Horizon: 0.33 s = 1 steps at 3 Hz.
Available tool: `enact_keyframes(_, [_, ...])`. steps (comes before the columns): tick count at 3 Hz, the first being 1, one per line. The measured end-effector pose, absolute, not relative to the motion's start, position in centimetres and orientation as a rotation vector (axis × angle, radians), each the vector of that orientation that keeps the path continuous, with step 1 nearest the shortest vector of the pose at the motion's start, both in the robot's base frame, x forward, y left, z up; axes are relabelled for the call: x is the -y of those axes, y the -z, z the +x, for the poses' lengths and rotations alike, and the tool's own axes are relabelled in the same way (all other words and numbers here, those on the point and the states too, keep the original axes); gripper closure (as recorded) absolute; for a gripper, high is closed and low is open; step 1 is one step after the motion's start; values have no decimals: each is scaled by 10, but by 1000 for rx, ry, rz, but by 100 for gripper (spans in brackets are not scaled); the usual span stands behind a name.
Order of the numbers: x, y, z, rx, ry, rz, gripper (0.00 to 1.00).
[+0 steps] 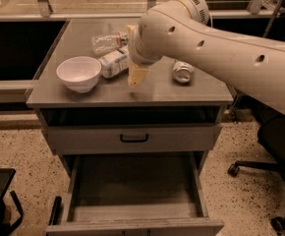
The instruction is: Pick blue plastic bottle from middle drawer and place on counter
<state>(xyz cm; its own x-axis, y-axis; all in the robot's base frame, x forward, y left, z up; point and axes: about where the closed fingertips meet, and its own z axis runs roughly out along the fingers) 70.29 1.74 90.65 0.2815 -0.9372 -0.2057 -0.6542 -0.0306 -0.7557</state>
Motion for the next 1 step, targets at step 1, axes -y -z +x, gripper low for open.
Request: enact_keyframes(1, [-17, -907, 703, -1450, 452, -1762, 0])
